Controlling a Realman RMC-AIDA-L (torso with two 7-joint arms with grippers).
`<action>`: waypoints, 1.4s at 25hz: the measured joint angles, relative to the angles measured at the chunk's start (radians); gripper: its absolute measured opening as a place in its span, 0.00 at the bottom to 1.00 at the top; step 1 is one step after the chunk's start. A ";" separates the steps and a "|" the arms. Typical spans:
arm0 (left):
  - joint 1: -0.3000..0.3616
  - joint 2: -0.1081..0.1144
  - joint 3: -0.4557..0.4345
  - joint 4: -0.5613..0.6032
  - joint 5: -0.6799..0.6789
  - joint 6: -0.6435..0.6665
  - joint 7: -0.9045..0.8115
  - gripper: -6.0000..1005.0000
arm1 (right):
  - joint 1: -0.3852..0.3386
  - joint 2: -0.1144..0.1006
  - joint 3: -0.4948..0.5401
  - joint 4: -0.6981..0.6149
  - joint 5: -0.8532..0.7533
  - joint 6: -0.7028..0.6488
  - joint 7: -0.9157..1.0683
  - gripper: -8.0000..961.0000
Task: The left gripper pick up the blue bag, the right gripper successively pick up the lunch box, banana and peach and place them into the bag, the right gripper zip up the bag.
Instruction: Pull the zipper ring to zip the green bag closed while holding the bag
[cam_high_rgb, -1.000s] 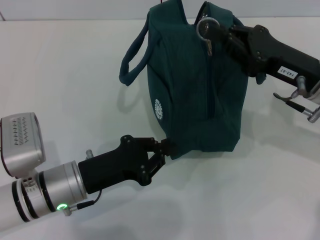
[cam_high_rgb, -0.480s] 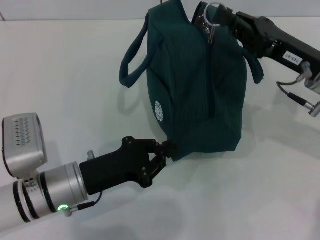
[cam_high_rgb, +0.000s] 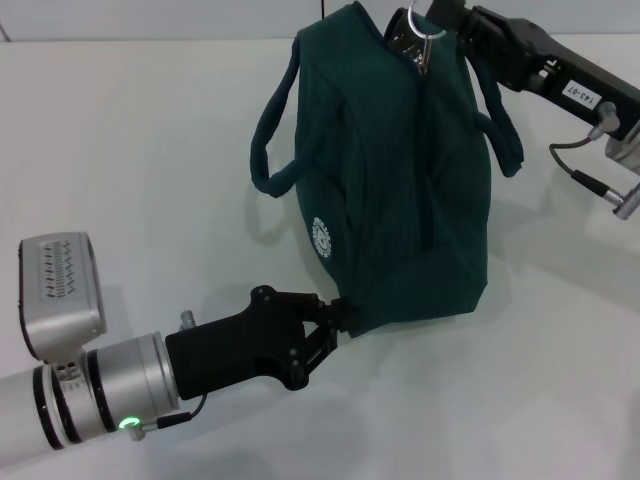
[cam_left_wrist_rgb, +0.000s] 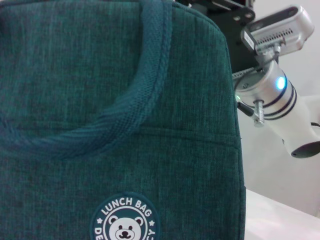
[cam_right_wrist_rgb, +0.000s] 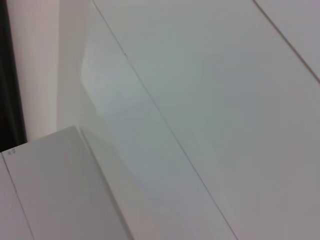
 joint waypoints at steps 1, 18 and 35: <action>0.001 0.000 0.001 0.000 0.001 0.000 0.000 0.05 | 0.001 0.000 -0.001 0.000 0.001 0.002 0.001 0.01; 0.166 0.004 -0.010 0.073 -0.195 0.043 0.017 0.23 | -0.001 0.000 -0.103 0.023 0.020 -0.024 0.041 0.01; 0.185 0.004 0.049 0.595 -0.129 0.133 -0.395 0.69 | -0.004 0.000 -0.102 0.014 0.020 0.006 0.034 0.01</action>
